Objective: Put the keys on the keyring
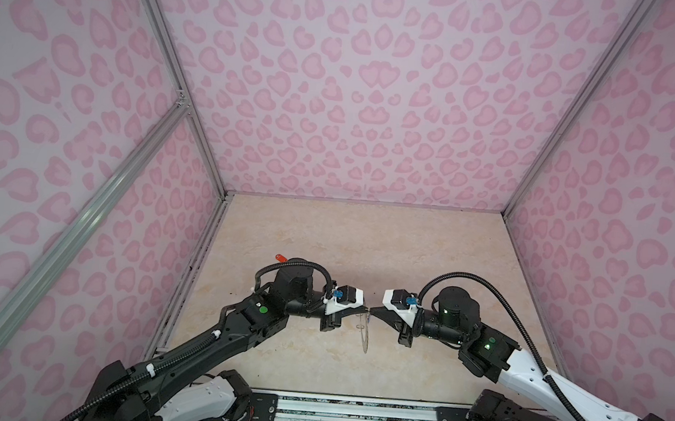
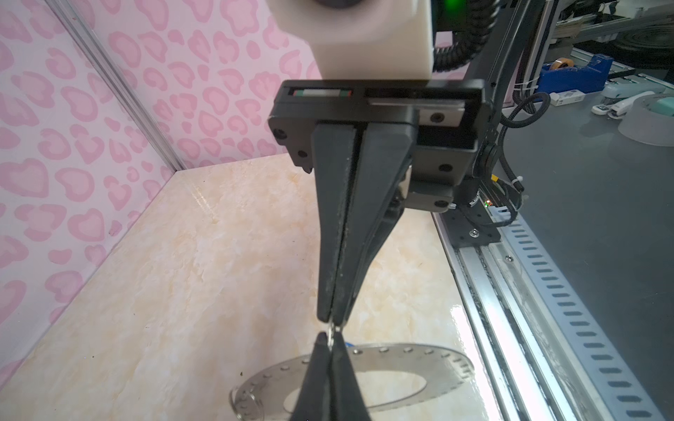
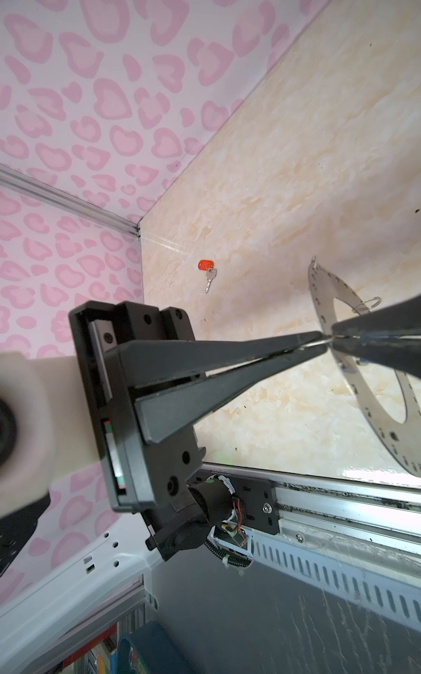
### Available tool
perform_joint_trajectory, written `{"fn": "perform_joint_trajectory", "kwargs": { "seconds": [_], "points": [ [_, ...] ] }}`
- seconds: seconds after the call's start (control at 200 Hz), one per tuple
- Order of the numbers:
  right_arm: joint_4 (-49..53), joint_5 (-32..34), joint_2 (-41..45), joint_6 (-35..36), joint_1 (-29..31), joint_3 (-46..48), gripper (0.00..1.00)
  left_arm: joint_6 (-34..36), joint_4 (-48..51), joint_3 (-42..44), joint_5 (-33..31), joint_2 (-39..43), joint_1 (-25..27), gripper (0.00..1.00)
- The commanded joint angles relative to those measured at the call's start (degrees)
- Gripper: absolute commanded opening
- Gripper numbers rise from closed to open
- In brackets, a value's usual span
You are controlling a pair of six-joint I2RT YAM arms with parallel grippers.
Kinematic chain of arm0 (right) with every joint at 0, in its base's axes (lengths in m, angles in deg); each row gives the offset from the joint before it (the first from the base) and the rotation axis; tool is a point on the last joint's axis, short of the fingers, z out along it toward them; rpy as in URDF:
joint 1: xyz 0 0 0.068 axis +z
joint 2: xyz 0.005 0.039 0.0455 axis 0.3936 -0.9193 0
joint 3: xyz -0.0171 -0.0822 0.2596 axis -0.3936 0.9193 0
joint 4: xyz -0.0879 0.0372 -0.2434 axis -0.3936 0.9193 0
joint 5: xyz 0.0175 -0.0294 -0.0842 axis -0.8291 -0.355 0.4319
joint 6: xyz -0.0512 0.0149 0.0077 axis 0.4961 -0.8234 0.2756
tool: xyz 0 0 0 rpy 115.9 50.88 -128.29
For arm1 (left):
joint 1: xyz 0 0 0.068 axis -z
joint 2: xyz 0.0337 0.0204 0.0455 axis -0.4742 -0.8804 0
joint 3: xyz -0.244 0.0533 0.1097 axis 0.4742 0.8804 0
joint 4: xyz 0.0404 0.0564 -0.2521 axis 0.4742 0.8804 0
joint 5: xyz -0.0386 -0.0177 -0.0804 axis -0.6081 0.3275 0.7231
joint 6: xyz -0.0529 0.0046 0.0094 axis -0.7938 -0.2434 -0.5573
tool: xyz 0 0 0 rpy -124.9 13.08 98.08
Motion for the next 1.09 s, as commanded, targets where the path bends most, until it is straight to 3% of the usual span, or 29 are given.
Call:
{"fn": "perform_joint_trajectory", "kwargs": {
  "seconds": [0.0,0.105,0.215,0.46,0.83,1.09],
  "points": [
    [1.4,-0.4,-0.2,0.9,0.1,-0.8,0.00,0.9,-1.3,-0.6,1.0,-0.1,0.1,0.07],
    [7.5,0.7,-0.6,2.8,0.0,-2.9,0.00,2.8,1.2,-1.5,-3.8,0.3,0.1,0.25],
    [12.5,1.7,-0.8,4.3,0.0,-4.9,0.00,5.0,4.4,-2.9,-7.6,0.8,0.1,0.33],
    [19.4,2.5,-2.9,6.3,-0.1,-8.5,0.00,7.9,7.8,-4.6,-10.2,1.8,0.7,0.32],
    [22.7,1.3,-4.6,7.6,-0.1,-11.1,0.00,12.9,12.3,-7.2,-16.7,-0.9,5.9,0.30],
    [23.3,1.1,-4.8,7.9,-0.1,-11.5,0.00,14.6,14.0,-9.0,-18.4,-2.9,7.4,0.24]
  ]
}}
